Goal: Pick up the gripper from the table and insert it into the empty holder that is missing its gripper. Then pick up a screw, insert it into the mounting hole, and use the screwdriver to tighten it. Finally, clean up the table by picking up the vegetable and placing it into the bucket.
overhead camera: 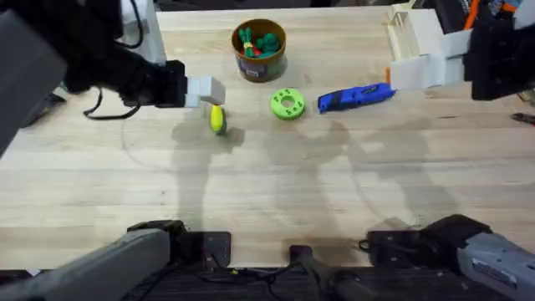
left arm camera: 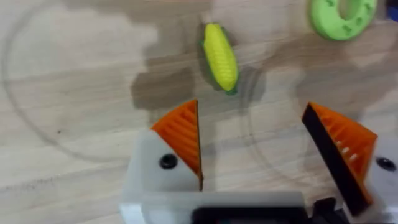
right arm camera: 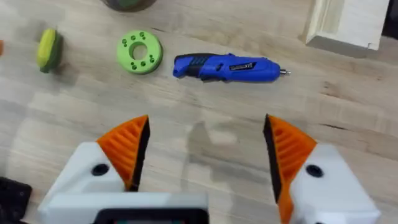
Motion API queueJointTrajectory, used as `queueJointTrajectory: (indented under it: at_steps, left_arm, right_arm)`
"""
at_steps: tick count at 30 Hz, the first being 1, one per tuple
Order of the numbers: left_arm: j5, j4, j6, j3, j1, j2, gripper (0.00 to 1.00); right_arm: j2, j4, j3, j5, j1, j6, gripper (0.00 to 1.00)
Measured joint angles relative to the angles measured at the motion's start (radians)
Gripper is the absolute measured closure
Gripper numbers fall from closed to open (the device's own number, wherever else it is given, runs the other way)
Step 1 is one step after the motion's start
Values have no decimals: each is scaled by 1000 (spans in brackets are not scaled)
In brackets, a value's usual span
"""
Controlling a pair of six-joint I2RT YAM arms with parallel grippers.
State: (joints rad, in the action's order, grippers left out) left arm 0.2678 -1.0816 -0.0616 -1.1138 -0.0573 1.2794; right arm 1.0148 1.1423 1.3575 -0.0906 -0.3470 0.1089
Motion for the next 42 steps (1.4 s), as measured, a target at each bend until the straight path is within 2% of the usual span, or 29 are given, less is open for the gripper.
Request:
queueJointTrajectory:
  at_steps: [3,8,13,18,25,26,29,32,34,36,42]
  left_arm:
    - [-47,-7,83,-40,20,88,15]
    - [-153,-15,236,-117,108,232,15]
    - [-197,-20,349,-154,169,356,15]
    - [-218,-29,405,-154,171,465,15]
    - [-214,-25,427,-154,171,581,16]
    - [-212,-24,429,-154,171,585,48]
    - [-212,-22,431,-154,171,587,245]
    - [-210,-21,435,-154,171,587,614]
    - [-210,-20,436,-154,171,587,909]
    - [-211,-19,436,-154,171,587,976]
    - [-210,-19,437,-154,171,587,966]
  right_arm:
    - [0,0,0,0,0,0,32]
    - [0,0,0,-1,0,3,33]
    - [0,0,0,-3,0,4,31]
    - [0,0,0,-3,0,4,32]
    - [0,0,0,-3,0,4,31]
    - [0,0,0,-3,0,4,31]
    - [0,0,0,-3,0,4,31]
    - [0,0,0,-3,0,4,31]
    - [0,0,0,-3,0,4,31]
    - [0,0,-1,-3,0,4,31]
    - [0,1,-1,-3,0,4,30]
